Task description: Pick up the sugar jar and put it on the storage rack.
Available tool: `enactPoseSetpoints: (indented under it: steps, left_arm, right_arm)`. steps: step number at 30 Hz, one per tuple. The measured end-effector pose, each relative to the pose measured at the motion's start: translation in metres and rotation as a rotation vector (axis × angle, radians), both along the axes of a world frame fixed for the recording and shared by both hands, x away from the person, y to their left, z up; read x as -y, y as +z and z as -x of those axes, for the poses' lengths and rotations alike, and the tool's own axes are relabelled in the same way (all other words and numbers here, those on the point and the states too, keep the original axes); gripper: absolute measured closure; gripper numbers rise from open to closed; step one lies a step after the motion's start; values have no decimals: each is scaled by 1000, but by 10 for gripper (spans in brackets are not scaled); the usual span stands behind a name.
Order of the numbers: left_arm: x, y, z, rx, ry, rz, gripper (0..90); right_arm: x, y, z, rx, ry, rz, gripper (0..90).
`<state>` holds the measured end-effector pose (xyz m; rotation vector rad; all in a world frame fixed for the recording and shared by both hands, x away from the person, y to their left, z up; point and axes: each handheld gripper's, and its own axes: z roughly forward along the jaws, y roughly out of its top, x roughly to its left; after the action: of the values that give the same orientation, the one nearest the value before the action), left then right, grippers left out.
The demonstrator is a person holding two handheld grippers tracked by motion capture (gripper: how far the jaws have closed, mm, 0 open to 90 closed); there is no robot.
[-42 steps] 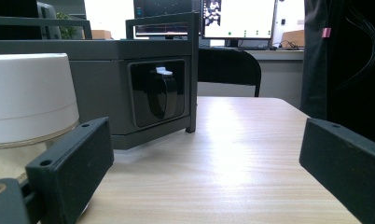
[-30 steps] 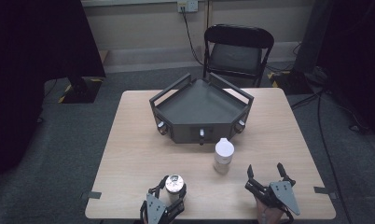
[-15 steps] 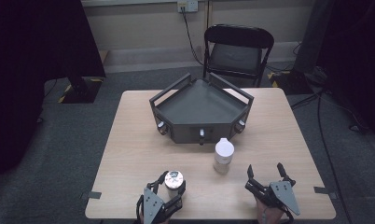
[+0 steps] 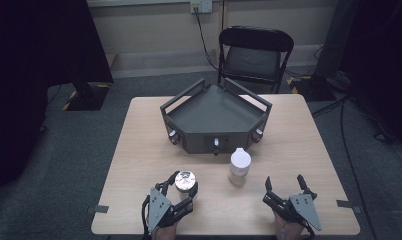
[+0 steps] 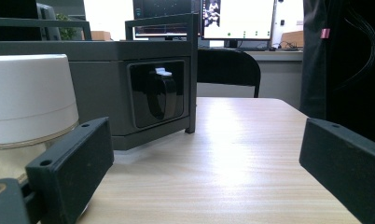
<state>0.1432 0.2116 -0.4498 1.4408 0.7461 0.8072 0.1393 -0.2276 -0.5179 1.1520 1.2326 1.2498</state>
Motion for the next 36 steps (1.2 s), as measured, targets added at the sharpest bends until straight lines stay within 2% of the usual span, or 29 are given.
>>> enactPoseSetpoints:
  steps: [9, 14, 17, 21, 25, 36]
  left_arm:
    - [-1, 17, -17, 17, -34, -4, 346]
    - [-1, 27, -27, 10, -37, -1, 346]
    - [-3, 31, -34, 0, -44, 22, 347]
    - [-3, 38, -43, 1, -48, 9, 346]
    - [-3, 42, -52, 2, -58, 22, 347]
    - [7, 67, -72, 13, -55, -18, 347]
  right_arm:
    - [0, 0, 0, 0, 1, 0, 18]
    - [0, 0, 0, 0, 1, -1, 18]
    - [0, 0, 0, 0, 1, 0, 18]
    - [0, 0, 0, 1, 0, 0, 18]
    - [0, 0, 0, 0, 0, 0, 18]
    - [0, 0, 0, -3, 0, 2, 18]
